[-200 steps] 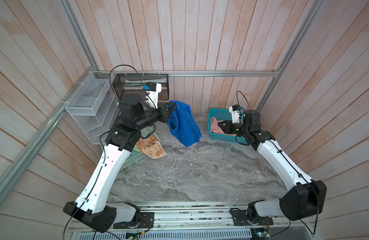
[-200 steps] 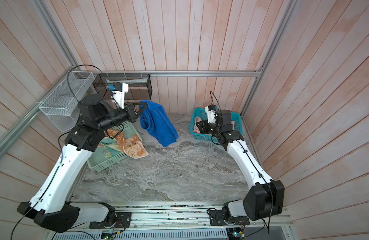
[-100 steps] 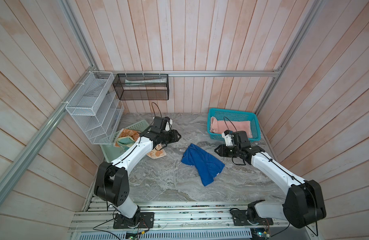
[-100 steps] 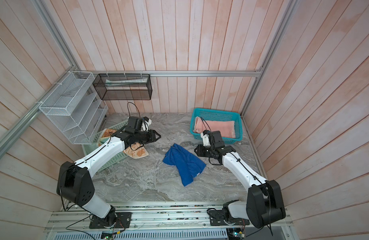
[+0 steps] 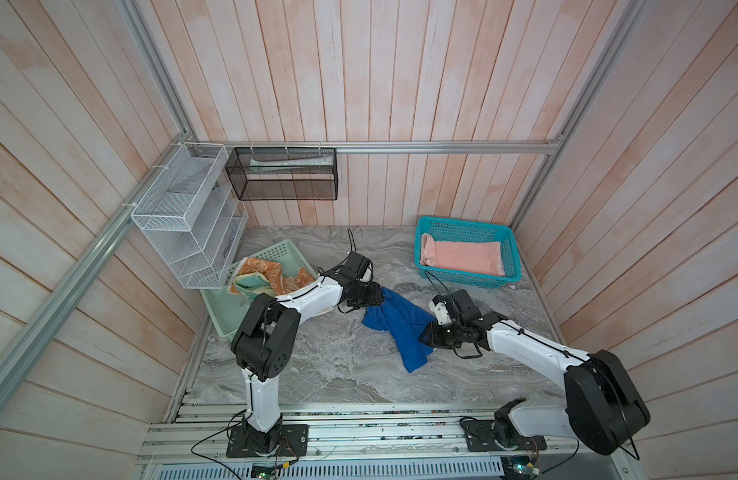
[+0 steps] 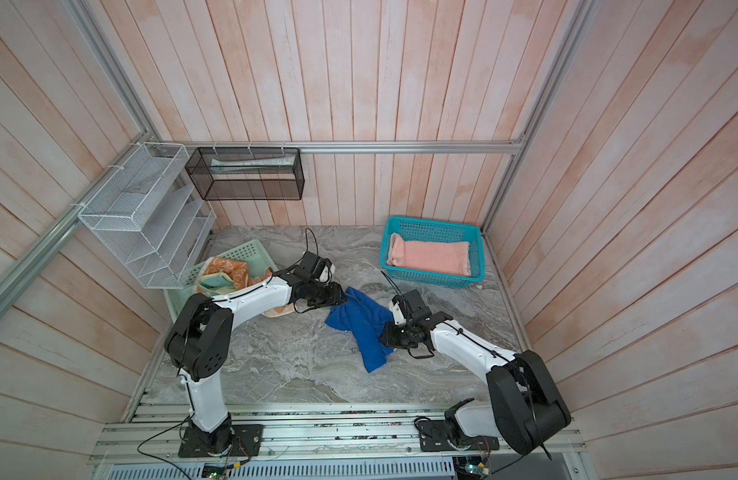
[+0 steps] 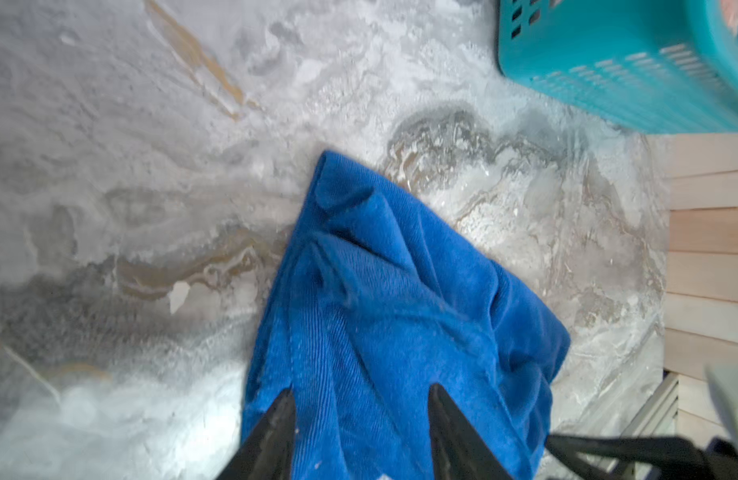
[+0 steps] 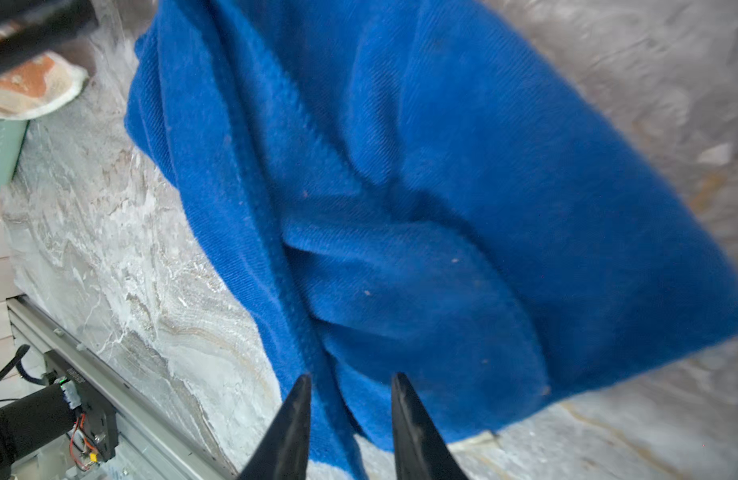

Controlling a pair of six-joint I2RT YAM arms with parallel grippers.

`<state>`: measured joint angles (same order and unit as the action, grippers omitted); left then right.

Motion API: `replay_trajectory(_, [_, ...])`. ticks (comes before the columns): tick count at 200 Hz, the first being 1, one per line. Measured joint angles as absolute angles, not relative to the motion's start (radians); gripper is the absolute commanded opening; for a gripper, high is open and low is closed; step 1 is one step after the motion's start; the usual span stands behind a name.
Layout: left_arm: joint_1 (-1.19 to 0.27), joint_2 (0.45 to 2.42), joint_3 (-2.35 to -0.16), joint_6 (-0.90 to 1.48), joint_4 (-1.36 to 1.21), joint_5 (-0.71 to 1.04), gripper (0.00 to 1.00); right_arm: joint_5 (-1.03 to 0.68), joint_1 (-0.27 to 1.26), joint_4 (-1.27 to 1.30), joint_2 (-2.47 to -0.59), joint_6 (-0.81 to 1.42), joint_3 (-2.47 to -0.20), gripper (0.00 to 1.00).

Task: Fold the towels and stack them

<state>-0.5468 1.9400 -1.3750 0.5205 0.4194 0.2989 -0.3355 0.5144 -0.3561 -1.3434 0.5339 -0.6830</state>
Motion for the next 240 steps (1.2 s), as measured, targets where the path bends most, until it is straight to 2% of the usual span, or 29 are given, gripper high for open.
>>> replay_trajectory(60, [-0.525,2.013,-1.42,0.545,0.374,0.309,0.51,-0.342,0.568,-0.327,-1.311,0.624,-0.646,0.35])
replay_trajectory(85, [-0.522,2.037,-1.42,0.561,0.36,0.325,0.46,-0.343,0.581,-0.316,-1.318,0.637,-0.643,0.35])
replay_trajectory(96, [-0.52,2.043,-1.419,0.572,0.348,0.338,0.39,-0.344,0.59,-0.31,-1.33,0.64,-0.643,0.35])
replay_trajectory(103, [-0.52,2.046,-1.419,0.579,0.34,0.346,0.31,-0.345,0.596,-0.308,-1.341,0.644,-0.643,0.32])
replay_trajectory(119, [-0.516,2.049,-1.419,0.59,0.319,0.366,0.12,-0.345,0.613,-0.308,-1.362,0.65,-0.643,0.18])
replay_trajectory(134, [-0.513,2.048,-1.417,0.611,0.3,0.377,0.0,-0.336,0.628,-0.314,-1.367,0.64,-0.649,0.04])
replay_trajectory(139, [-0.511,2.048,-1.415,0.606,0.294,0.382,0.0,-0.33,0.632,-0.319,-1.367,0.645,-0.655,0.0])
replay_trajectory(171, [-0.487,2.007,-1.406,0.606,0.313,0.384,0.0,-0.253,0.636,-0.39,-1.357,0.589,-0.772,0.0])
replay_trajectory(240, [-0.44,1.716,-1.525,0.535,0.504,0.236,0.0,-0.133,0.635,-0.607,-1.298,0.387,-1.232,0.0])
